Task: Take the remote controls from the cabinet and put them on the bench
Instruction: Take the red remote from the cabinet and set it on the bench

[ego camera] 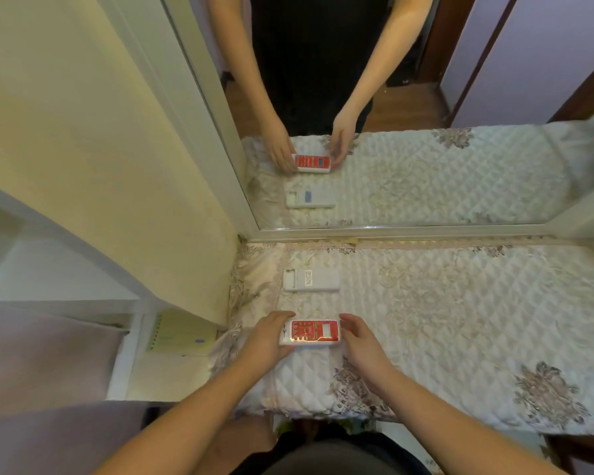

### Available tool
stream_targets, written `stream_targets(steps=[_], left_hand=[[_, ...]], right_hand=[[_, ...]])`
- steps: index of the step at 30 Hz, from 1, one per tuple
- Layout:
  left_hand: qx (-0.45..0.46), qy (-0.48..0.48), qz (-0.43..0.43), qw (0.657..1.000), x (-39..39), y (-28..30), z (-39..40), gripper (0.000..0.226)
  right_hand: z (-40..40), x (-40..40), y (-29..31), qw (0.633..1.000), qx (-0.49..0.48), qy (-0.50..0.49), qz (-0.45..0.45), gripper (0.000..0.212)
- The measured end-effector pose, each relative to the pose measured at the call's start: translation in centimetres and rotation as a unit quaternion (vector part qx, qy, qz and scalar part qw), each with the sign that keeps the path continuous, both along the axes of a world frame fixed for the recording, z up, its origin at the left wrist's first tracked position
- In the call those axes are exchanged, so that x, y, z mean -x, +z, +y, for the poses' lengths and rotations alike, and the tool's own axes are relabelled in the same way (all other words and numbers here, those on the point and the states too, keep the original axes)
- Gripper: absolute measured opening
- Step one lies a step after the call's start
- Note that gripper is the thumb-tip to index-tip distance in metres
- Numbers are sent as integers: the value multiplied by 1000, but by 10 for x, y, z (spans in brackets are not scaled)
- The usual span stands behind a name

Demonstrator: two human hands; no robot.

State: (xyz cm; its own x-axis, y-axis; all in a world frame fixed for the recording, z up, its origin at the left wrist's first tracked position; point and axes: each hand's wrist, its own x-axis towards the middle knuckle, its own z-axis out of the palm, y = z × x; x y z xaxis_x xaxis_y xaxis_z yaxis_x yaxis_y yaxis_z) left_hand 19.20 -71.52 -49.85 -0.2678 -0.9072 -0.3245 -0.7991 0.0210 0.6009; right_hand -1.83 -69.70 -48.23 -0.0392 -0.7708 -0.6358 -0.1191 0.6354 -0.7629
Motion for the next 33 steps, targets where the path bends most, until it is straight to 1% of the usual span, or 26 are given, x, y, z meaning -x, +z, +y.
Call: stream_targets(steps=[3,5,9,11,13,15,17,21,28,33], left_hand=[[-1,22,37,999,0,-3,-2,71],[-10,48,55,997,0,-2,-2,73],[-29,125,65,990,-3,-4,5,67],[-50,177,72,980,-5,-6,11,60],[-95,224,110,964,-5,-6,16,56],[-134,248,151,948,-5,-7,20,57],[-146,257,174,939,-5,-8,22,58],[-153,264,192,933,-3,-8,23,58],[-149,261,166,939,-1,-4,25,51],[-145,268,158,939,-3,0,32,50]], right_hand=[[-4,0,-2,1000,-3,2,1,38],[-5,1,-2,1000,9,3,17,37],[-2,1,-1,1000,19,-6,16,39],[-1,0,-4,1000,12,-10,16,40],[0,-2,-8,1000,10,-12,13,39],[1,-5,-9,1000,5,-15,3,37],[2,-5,-8,1000,5,-19,0,37],[3,-2,-7,1000,2,-22,1,37],[8,3,-5,1000,-1,4,10,35],[14,3,-6,1000,-2,23,17,35]])
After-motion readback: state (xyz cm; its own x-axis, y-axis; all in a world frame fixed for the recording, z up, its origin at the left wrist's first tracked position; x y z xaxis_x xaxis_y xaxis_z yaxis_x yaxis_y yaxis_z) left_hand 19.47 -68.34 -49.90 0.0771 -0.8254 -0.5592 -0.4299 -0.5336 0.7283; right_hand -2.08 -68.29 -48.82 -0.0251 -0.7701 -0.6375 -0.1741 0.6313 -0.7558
